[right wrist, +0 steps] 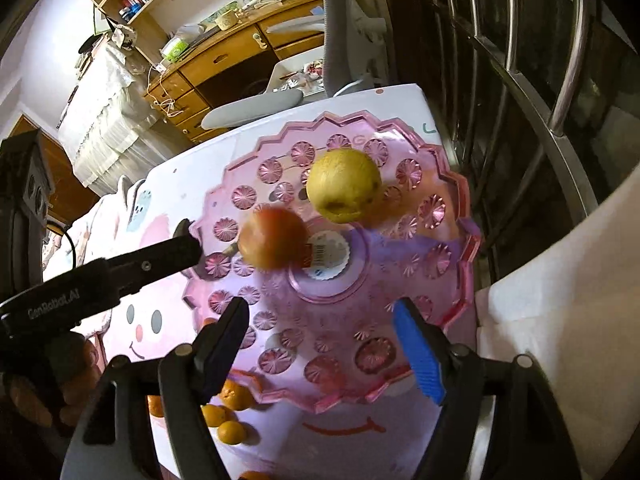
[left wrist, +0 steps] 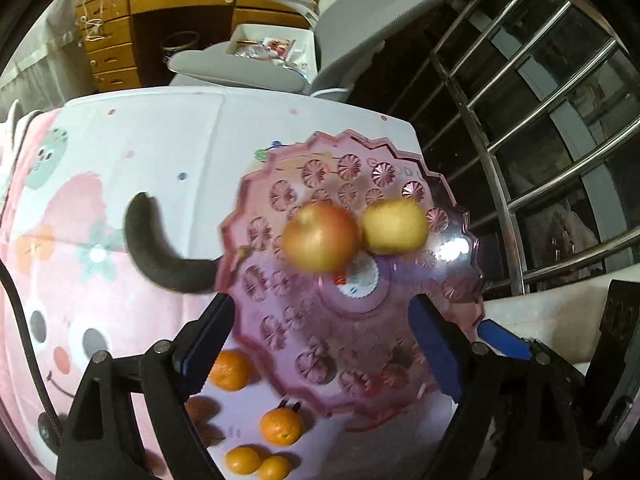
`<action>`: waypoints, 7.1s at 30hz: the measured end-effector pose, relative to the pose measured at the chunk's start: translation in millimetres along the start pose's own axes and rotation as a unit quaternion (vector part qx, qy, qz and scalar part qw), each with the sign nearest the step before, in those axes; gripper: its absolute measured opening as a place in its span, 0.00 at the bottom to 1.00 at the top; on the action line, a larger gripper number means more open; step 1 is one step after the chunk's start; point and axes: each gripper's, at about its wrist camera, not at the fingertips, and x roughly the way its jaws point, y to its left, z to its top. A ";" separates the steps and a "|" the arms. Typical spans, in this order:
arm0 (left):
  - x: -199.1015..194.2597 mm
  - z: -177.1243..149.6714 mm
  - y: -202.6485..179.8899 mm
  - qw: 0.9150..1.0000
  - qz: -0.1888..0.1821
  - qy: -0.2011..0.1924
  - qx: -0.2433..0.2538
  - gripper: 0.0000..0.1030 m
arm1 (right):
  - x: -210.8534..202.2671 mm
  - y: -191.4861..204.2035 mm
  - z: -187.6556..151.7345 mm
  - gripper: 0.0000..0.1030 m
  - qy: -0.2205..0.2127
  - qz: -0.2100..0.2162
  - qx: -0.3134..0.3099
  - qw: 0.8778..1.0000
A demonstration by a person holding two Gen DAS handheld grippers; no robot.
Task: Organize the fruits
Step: 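Withdraw both tools from the bowl toward the avocado and a large orange, then grasp the dark avocado with the left tool while the right tool grasps a large orange, then lower the avocado into the bowl and open the left tool while the right releases the orange there, then move the left tool to an orange while the right tool moves to a yellow citrus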
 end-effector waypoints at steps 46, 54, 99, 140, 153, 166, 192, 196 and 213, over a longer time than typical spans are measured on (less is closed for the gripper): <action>-116.1 -158.5 264.9 0.995 0.058 0.079 0.033 0.85 | 9.3 71.7 -232.7 0.73 0.017 -0.009 0.449 0.893; -78.7 -164.1 281.0 0.984 0.068 0.151 0.072 0.85 | 23.8 79.7 -252.4 0.73 0.000 -0.026 0.484 0.875; -23.0 -146.9 298.1 0.984 0.074 0.164 0.018 0.57 | 50.4 70.5 -224.3 0.42 0.069 -0.076 0.414 0.904; -59.5 -37.9 45.7 0.997 -0.041 0.045 0.041 0.57 | -50.2 59.0 -63.4 0.42 -0.053 -0.061 0.038 0.996; 2.1 -24.5 8.6 0.995 -0.071 0.063 0.027 0.57 | -23.0 37.6 -48.1 0.43 -0.033 -0.068 -0.009 0.997; 22.6 -18.1 3.5 0.995 -0.070 0.072 0.026 0.56 | 0.7 24.2 -40.5 0.43 -0.008 -0.070 0.000 0.997; -54.3 -51.1 92.7 0.998 -0.017 0.002 -0.058 0.74 | -10.7 61.3 -49.9 0.55 -0.033 -0.029 -0.020 0.999; -63.0 -65.6 118.3 0.996 -0.001 -0.005 -0.089 0.74 | -9.8 73.6 -54.9 0.55 -0.033 -0.018 -0.049 0.998; -56.1 -155.8 207.3 0.976 0.067 0.043 -0.201 0.74 | 6.2 132.1 -108.3 0.55 -0.025 0.006 -0.243 0.970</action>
